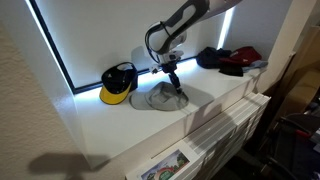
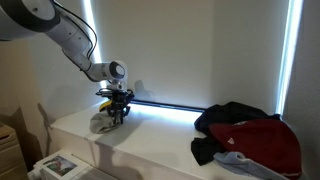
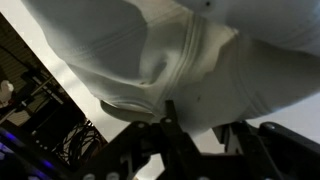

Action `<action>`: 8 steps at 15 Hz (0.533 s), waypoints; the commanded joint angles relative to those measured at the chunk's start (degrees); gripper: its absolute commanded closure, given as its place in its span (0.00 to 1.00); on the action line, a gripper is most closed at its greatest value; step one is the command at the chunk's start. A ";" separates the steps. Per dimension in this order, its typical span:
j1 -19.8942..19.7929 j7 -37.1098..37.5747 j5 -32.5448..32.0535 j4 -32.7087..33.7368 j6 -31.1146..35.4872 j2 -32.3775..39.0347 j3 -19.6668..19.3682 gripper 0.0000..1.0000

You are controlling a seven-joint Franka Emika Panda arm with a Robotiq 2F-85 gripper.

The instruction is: Put the grey cap on top of the pile of caps on the right

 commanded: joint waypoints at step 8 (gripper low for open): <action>1.11 14.95 -7.06 4.94 10.89 -1.40 -8.29 0.99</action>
